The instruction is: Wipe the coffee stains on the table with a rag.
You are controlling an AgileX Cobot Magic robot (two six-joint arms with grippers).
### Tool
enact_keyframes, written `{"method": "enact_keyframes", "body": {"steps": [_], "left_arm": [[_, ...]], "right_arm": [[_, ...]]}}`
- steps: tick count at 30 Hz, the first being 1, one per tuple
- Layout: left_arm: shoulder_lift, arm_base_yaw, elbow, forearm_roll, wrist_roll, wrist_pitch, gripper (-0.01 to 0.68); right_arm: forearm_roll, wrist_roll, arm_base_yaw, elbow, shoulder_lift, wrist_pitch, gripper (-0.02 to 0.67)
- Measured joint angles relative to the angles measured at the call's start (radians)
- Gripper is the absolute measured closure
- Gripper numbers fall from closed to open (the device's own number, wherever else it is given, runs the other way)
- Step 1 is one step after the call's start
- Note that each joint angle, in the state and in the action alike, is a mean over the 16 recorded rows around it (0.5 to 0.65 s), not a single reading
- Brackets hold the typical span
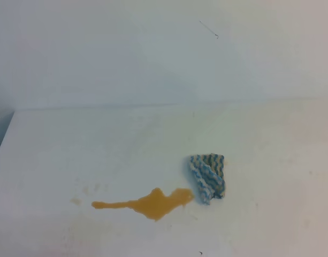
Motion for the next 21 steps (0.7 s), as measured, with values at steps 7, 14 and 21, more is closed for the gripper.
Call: {"method": "enact_keyframes", "body": {"steps": [7, 14, 21], "left_arm": [[0.000, 0.000, 0.000, 0.000, 0.000, 0.000, 0.672], [0.000, 0.000, 0.000, 0.000, 0.000, 0.000, 0.672], [0.000, 0.000, 0.000, 0.000, 0.000, 0.000, 0.672]], "right_arm": [[-0.002, -0.010, 0.000, -0.193, 0.052, 0.287, 0.653], [0.024, 0.039, 0.000, -0.371, 0.217, 0.638, 0.653], [0.072, 0.081, 0.000, -0.464, 0.422, 0.840, 0.653]]}}
